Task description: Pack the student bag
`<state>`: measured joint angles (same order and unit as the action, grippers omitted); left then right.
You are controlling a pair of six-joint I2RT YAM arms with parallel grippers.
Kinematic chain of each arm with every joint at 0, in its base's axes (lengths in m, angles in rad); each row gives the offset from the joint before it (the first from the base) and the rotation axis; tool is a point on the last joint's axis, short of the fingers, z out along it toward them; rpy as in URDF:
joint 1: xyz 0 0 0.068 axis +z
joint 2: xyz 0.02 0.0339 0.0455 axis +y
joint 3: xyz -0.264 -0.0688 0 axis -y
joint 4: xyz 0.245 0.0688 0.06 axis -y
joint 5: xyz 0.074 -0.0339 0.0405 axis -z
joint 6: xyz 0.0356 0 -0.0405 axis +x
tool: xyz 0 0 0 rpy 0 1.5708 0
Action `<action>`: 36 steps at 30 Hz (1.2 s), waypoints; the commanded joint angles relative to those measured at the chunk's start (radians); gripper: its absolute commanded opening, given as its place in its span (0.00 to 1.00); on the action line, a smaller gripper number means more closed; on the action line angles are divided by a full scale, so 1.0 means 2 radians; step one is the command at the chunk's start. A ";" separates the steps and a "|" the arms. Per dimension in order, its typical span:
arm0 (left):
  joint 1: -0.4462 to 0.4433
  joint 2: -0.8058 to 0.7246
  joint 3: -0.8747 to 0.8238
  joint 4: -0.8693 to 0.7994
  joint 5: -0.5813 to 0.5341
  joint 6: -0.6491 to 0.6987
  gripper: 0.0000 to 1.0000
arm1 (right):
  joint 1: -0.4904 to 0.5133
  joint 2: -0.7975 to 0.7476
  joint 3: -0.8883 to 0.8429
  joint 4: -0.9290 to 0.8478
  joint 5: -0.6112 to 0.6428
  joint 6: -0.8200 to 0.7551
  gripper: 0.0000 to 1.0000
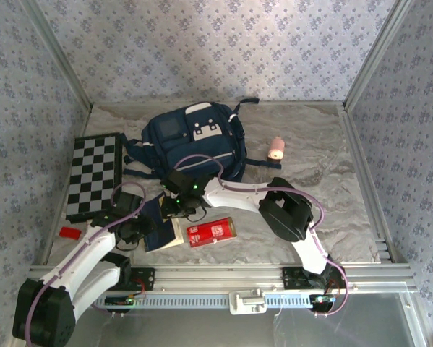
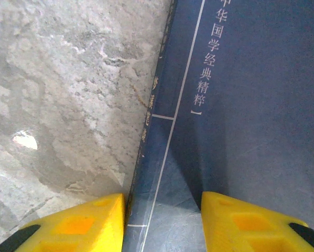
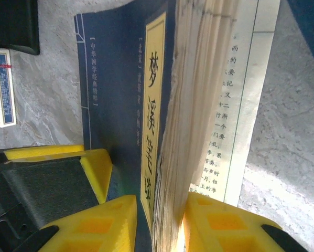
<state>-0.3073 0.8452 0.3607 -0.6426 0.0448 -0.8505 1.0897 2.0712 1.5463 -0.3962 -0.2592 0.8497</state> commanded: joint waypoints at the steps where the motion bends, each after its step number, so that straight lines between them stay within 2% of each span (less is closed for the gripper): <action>1: 0.003 -0.001 0.002 0.002 0.002 0.001 0.41 | 0.006 -0.001 -0.006 0.019 -0.029 0.002 0.28; 4: 0.003 -0.001 0.003 0.001 0.003 0.001 0.41 | 0.007 -0.001 -0.005 0.016 -0.026 -0.001 0.25; 13: 0.003 -0.004 0.011 -0.004 0.002 0.003 0.42 | 0.009 -0.014 -0.008 0.028 -0.019 -0.004 0.01; 18: 0.003 -0.024 0.032 -0.015 -0.010 0.001 0.48 | 0.011 -0.041 -0.022 0.064 -0.024 0.002 0.00; 22: 0.003 -0.031 0.085 -0.066 -0.030 0.014 0.52 | 0.011 -0.066 -0.022 0.074 -0.025 0.001 0.00; 25: 0.003 -0.041 0.117 -0.083 -0.051 0.023 0.55 | 0.012 -0.096 -0.027 0.076 -0.003 -0.010 0.00; 30: 0.005 -0.050 0.189 -0.110 -0.055 0.050 0.62 | 0.008 -0.151 -0.040 0.065 0.016 -0.030 0.00; 36: 0.015 -0.056 0.253 -0.095 0.009 0.087 0.68 | -0.020 -0.229 -0.079 0.067 0.009 -0.056 0.00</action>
<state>-0.2867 0.7410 0.8112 -0.8162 -0.0090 -0.7372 1.0771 1.6863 1.4105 -0.2802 -0.2405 0.7898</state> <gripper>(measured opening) 0.677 0.055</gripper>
